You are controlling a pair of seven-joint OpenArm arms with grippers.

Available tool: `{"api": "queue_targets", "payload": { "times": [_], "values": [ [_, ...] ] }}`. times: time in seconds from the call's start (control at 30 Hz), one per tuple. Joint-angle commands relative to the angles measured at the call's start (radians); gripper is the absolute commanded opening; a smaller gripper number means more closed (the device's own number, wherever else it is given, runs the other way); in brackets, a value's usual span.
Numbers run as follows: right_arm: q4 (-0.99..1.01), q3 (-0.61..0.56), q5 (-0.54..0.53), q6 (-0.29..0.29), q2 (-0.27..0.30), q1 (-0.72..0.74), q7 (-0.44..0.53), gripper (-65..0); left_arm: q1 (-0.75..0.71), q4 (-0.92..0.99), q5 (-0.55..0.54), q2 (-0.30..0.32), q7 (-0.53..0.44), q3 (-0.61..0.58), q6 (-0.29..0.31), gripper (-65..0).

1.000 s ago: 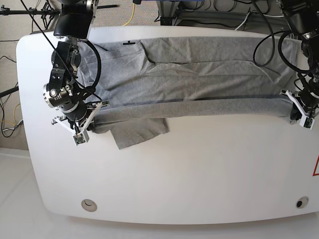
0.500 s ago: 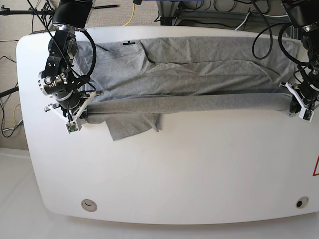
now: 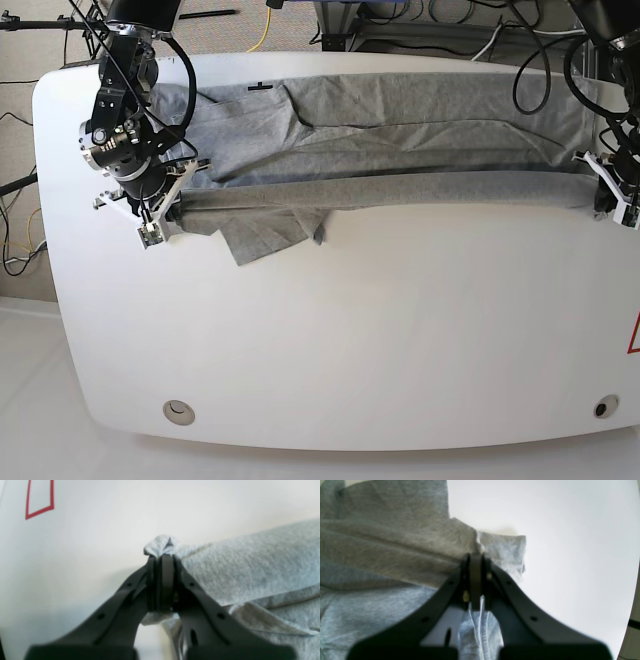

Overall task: Fold the T-shirt properly
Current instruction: 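Lay the folded hem down onto the shirt body with both grippers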

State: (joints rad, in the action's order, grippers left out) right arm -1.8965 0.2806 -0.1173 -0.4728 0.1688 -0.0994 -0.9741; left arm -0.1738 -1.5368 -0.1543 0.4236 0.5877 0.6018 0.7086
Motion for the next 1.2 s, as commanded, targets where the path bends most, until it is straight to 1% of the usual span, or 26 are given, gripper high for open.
{"api": "queue_targets", "payload": {
  "times": [0.0,0.13,0.2,0.47,0.53,0.67,1.17],
  "values": [
    [-0.012,-0.004,0.011,0.002,0.009,0.014,0.007,-65.0,0.005,-0.011,0.002,0.025,-0.009,0.014,-0.01,-64.8],
    [-0.002,-0.013,0.016,0.001,0.009,0.016,-0.005,-65.0,0.005,-0.009,0.007,0.026,-0.008,0.012,-0.01,-64.8],
    [0.017,-0.002,0.018,0.002,0.011,0.022,-0.035,-65.0,0.011,0.004,0.011,0.026,0.011,0.006,-0.01,-65.0],
    [0.037,0.0,0.022,0.002,0.014,0.023,-0.084,-65.0,0.012,0.022,0.027,0.024,0.029,-0.003,-0.01,-65.0],
    [0.044,-0.006,0.018,-0.001,0.011,0.015,-0.084,-65.0,0.011,0.046,0.032,0.023,0.049,-0.003,-0.01,-65.0],
    [0.054,-0.01,0.016,-0.002,0.009,0.005,-0.088,-65.0,0.006,0.063,0.036,0.021,0.057,-0.007,-0.01,-65.0],
    [0.03,-0.002,0.012,-0.009,0.007,-0.052,-0.068,-65.0,-0.044,0.094,0.03,0.024,0.061,0.012,-0.01,-65.0]
  ]
}}
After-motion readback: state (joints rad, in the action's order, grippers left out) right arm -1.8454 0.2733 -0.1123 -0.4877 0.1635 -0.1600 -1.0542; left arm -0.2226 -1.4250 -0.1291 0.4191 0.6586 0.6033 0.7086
